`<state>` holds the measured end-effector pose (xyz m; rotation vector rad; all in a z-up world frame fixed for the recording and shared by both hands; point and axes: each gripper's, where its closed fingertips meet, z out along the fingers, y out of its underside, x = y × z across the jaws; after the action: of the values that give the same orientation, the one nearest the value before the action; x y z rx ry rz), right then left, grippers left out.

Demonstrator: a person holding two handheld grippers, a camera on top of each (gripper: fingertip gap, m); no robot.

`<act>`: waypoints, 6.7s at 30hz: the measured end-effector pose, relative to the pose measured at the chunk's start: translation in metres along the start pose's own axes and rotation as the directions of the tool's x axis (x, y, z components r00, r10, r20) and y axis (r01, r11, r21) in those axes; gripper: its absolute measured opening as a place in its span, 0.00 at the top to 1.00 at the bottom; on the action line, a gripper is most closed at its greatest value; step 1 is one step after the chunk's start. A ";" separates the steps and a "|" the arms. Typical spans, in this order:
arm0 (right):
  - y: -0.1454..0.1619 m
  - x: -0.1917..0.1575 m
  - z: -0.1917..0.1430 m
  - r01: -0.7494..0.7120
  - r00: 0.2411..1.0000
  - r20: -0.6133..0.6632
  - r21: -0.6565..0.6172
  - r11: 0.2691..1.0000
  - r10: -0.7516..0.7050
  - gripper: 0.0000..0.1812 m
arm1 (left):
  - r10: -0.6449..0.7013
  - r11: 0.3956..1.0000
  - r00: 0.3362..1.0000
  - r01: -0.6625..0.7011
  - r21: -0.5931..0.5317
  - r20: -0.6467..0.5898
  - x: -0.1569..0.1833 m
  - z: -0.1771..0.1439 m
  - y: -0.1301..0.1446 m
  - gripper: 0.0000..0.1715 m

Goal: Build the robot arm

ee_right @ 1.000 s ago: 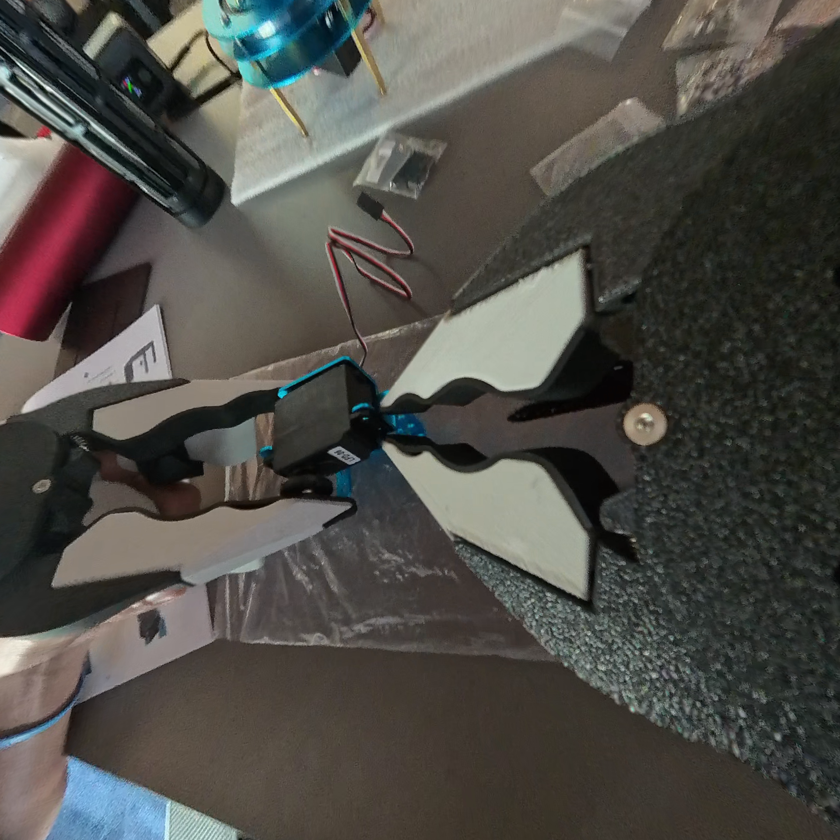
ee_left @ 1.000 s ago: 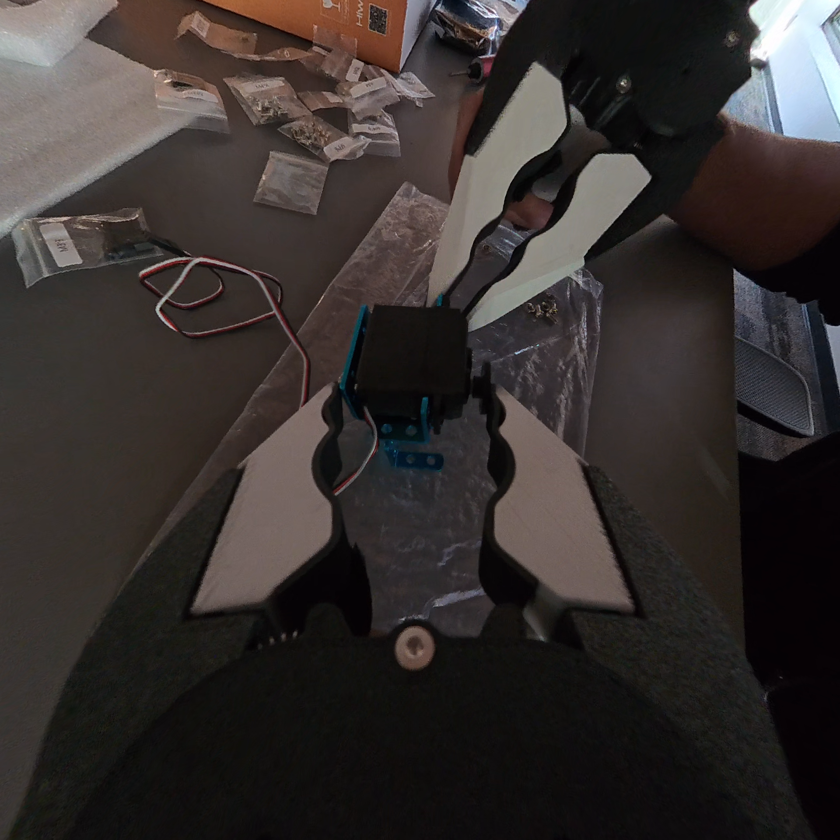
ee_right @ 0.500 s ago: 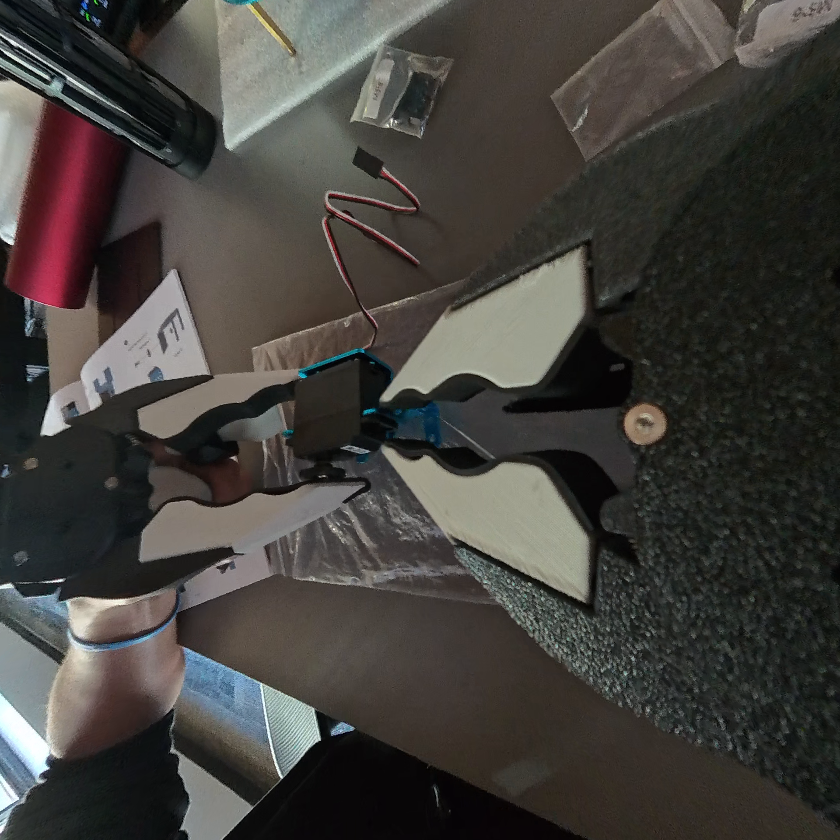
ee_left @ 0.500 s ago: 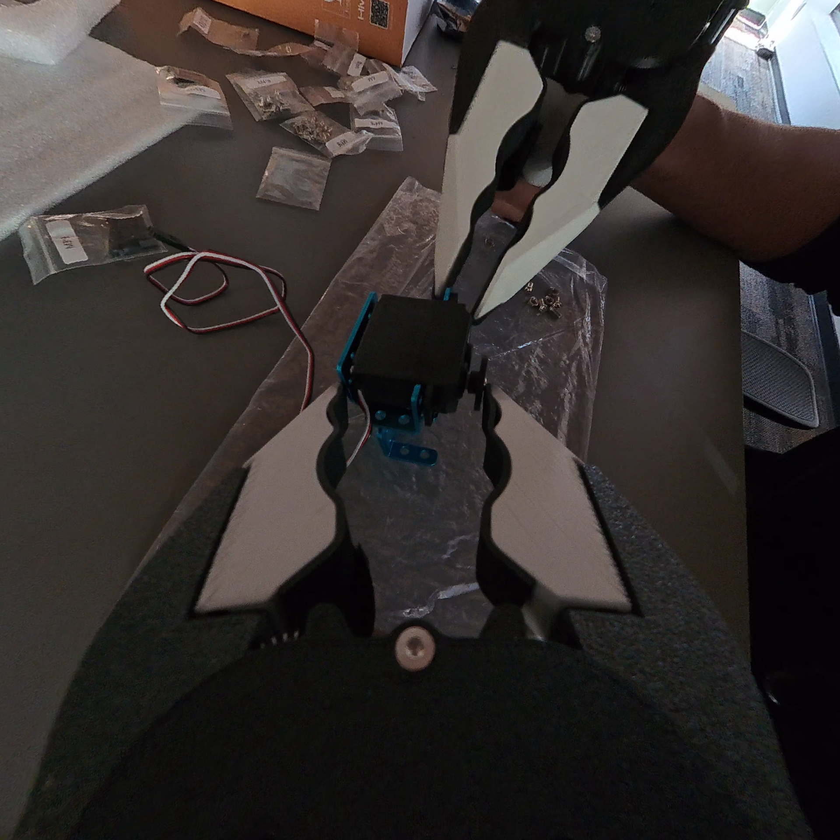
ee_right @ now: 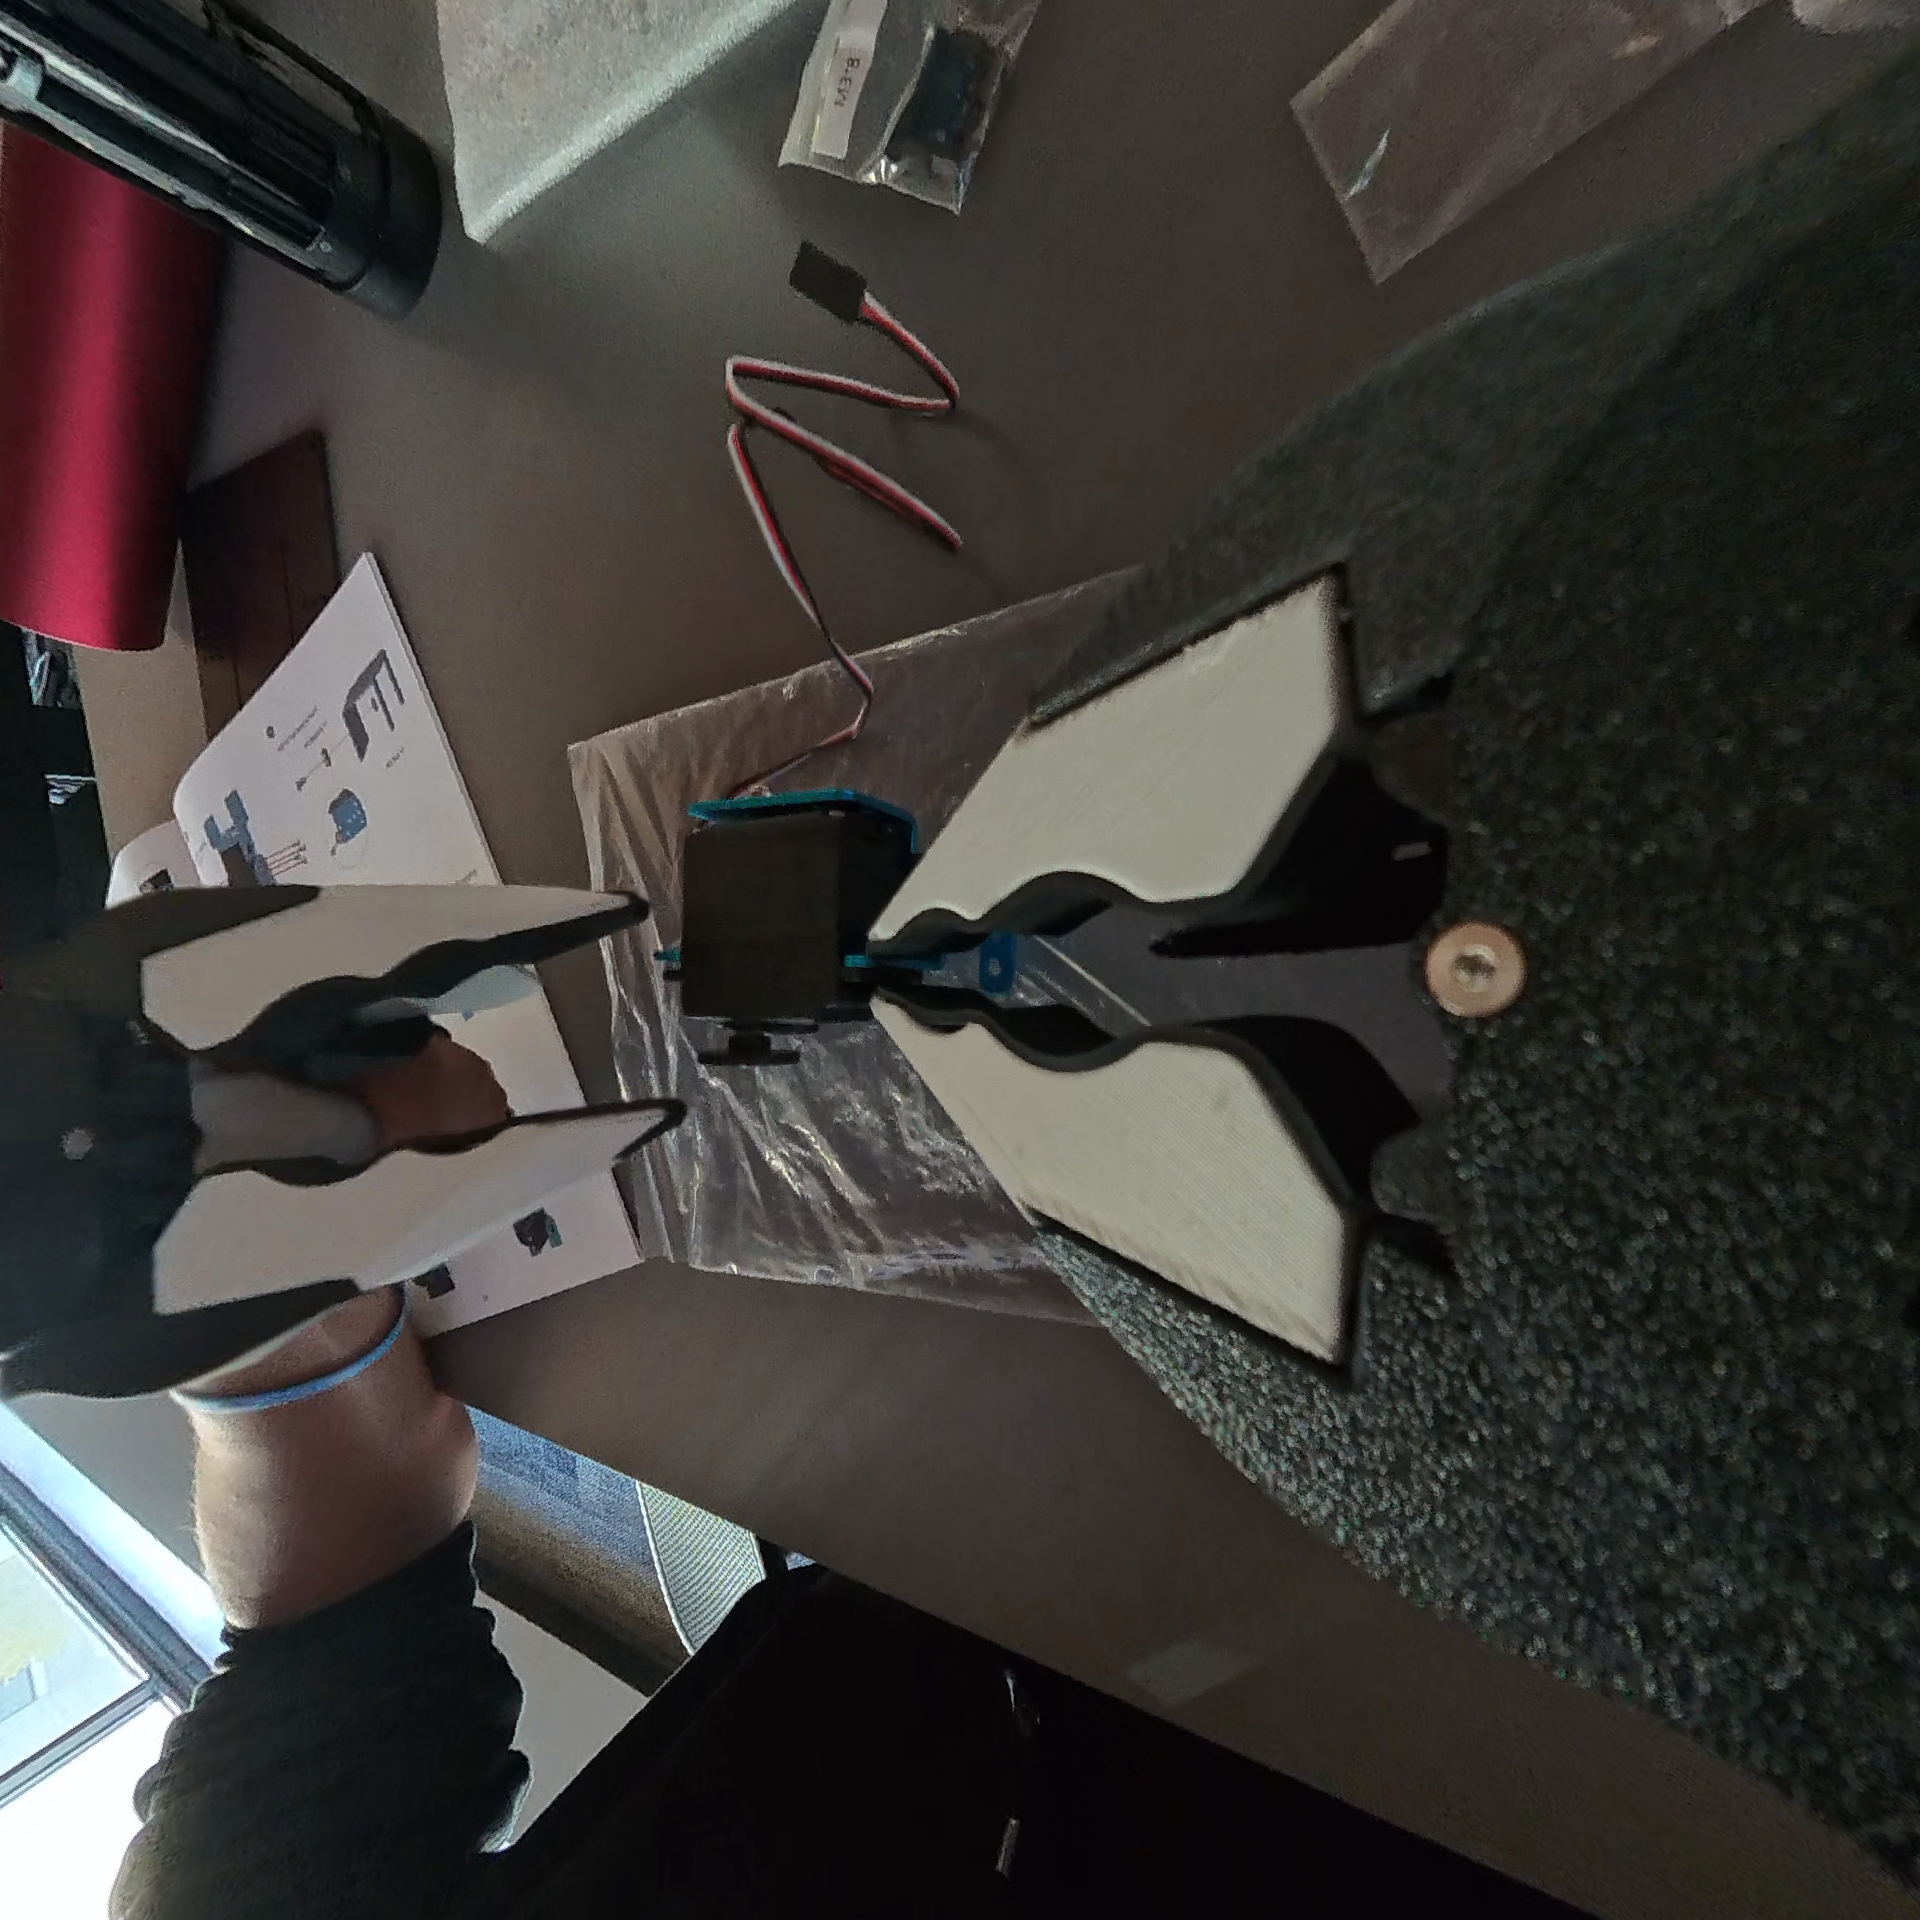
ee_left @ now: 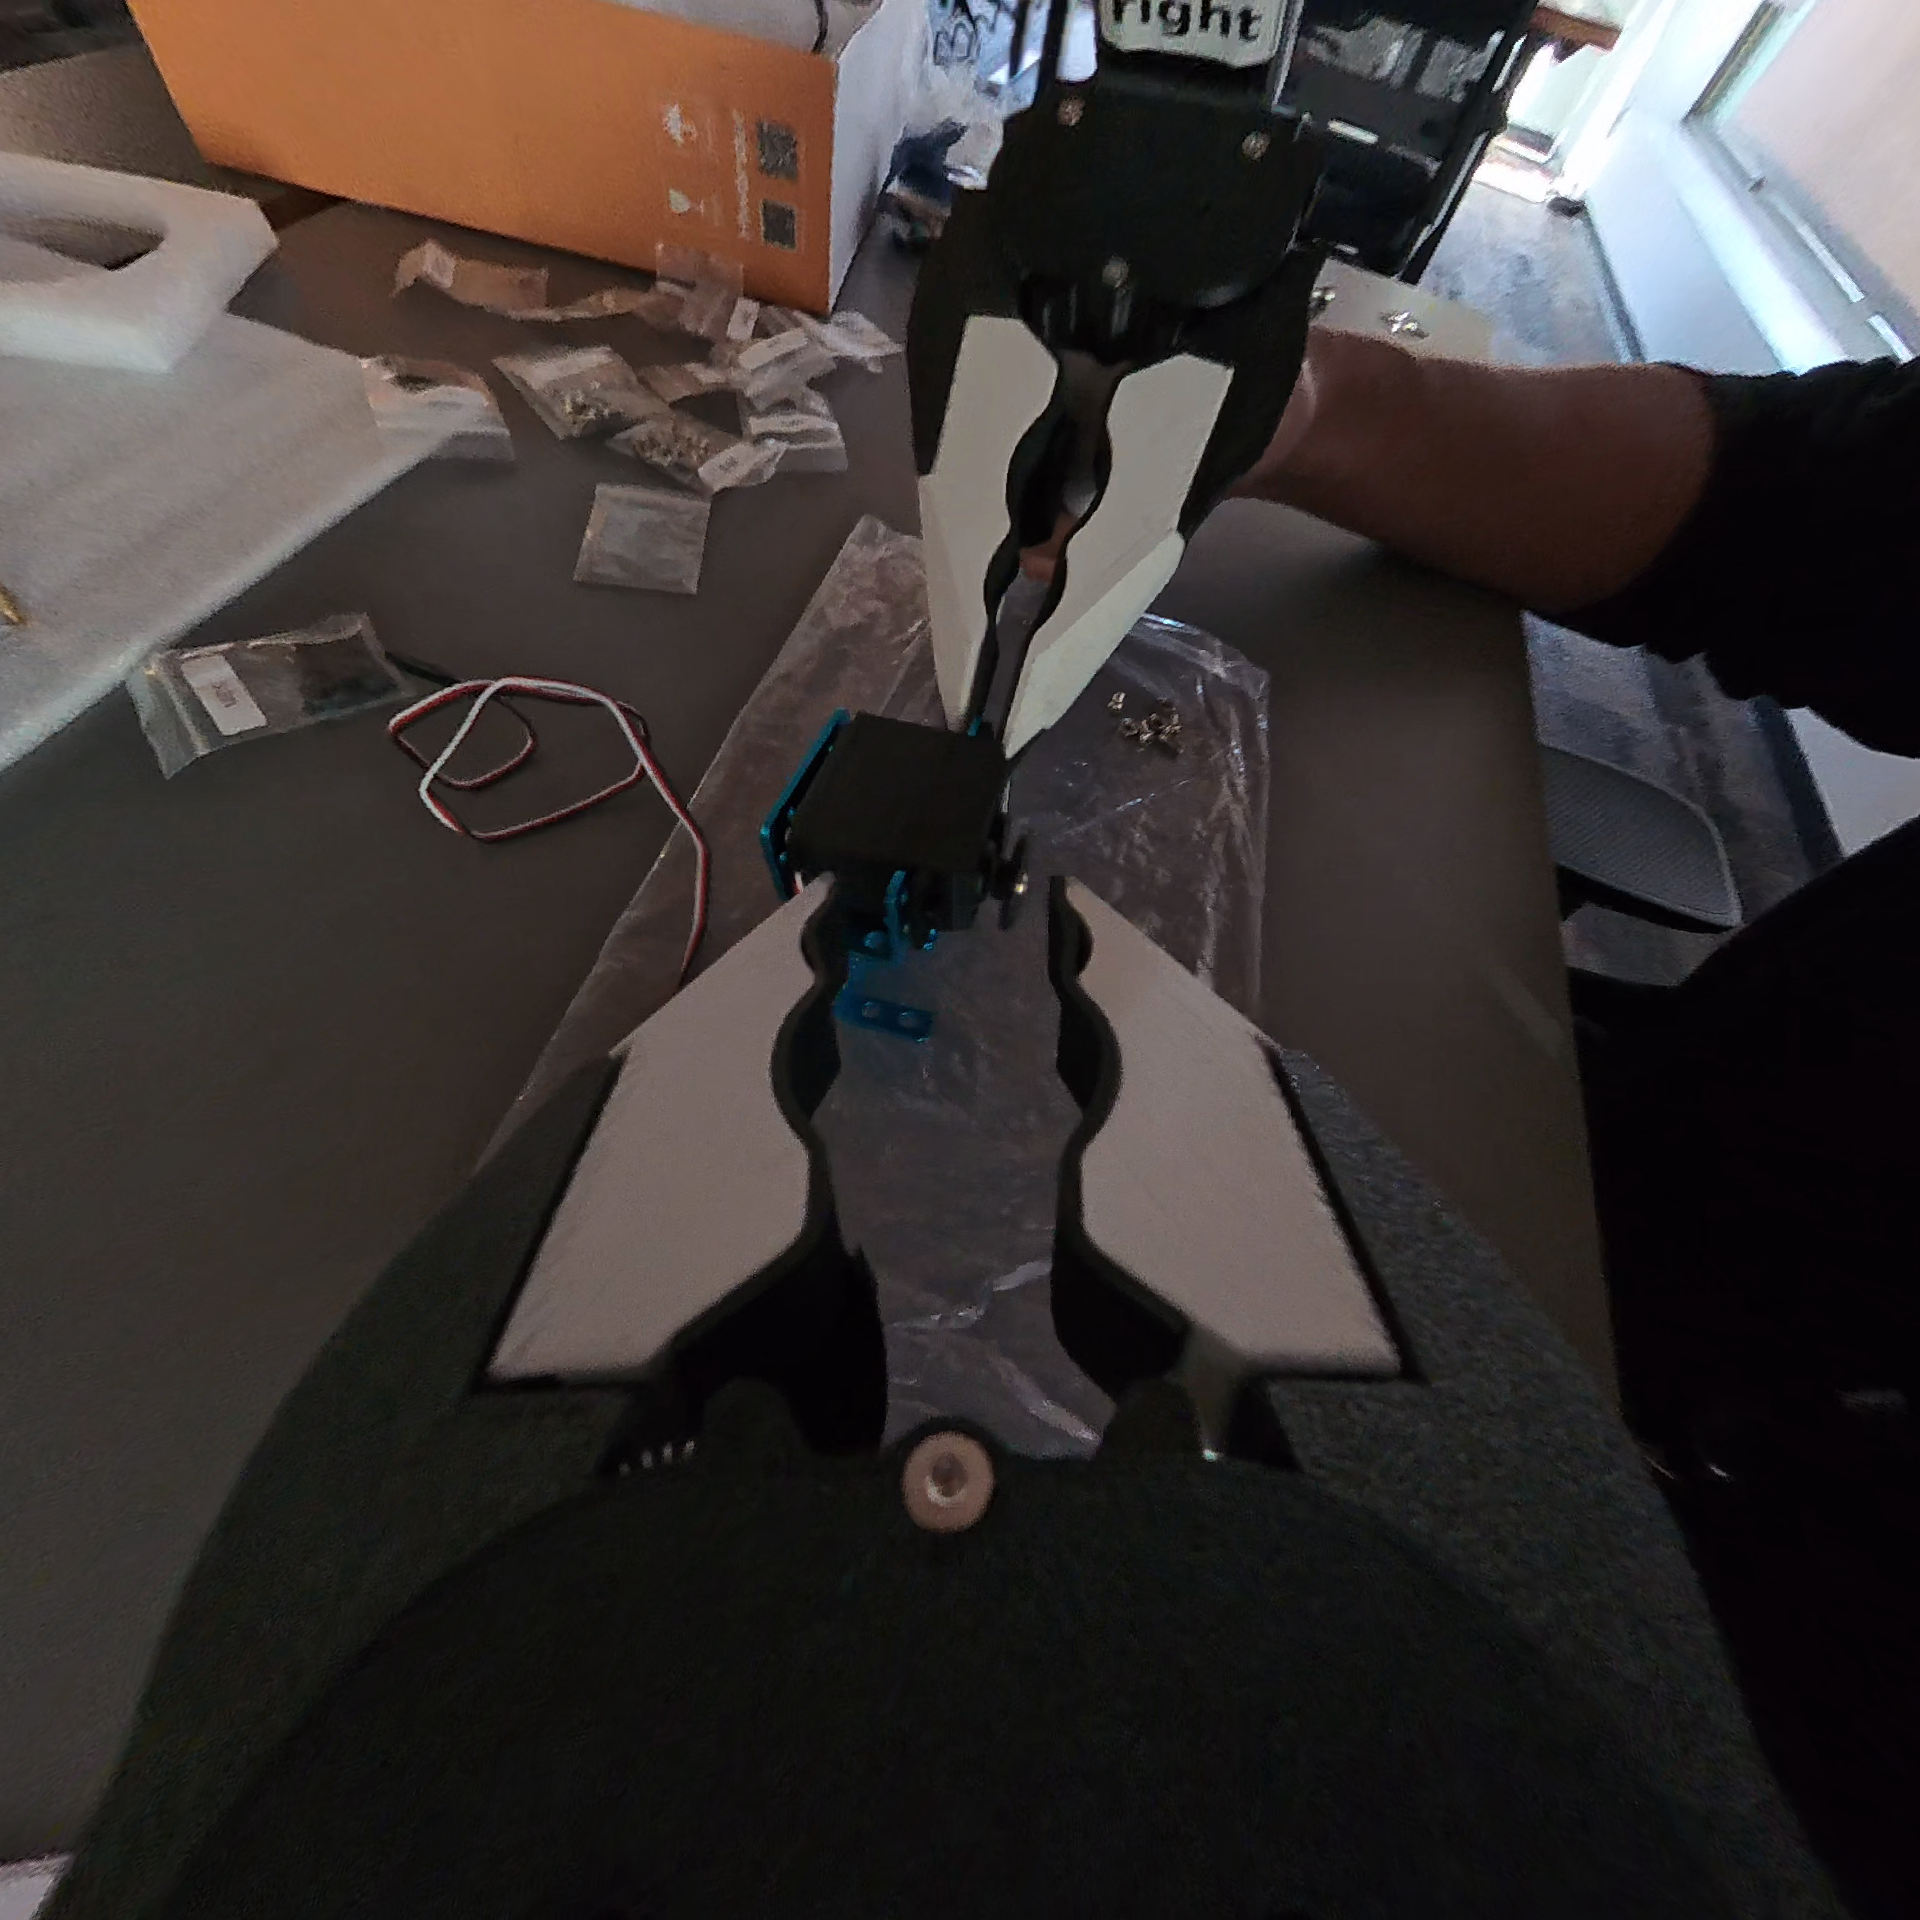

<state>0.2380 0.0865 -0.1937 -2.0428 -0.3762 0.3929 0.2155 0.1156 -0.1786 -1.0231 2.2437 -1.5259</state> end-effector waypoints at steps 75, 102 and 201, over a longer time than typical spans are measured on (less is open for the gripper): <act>0.003 -0.046 0.043 0.313 0.949 0.036 -0.207 0.927 -0.312 0.79 | -0.299 0.947 0.864 0.216 0.238 0.405 0.051 -0.082 0.076 0.83; -0.033 -0.024 -0.016 0.010 1.000 -0.022 0.042 0.999 -0.009 0.77 | -0.471 0.874 0.661 0.261 0.409 0.584 0.017 -0.131 0.084 0.83; 0.098 -0.022 -0.061 0.002 0.987 -0.113 -0.699 0.715 -0.113 1.00 | -0.624 0.741 0.509 0.145 0.655 0.593 0.008 -0.203 0.100 0.86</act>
<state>0.2541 -0.0166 -0.2488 -2.7781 -0.5554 0.0385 0.0568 0.2773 -0.1792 -1.6702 0.8958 -1.2995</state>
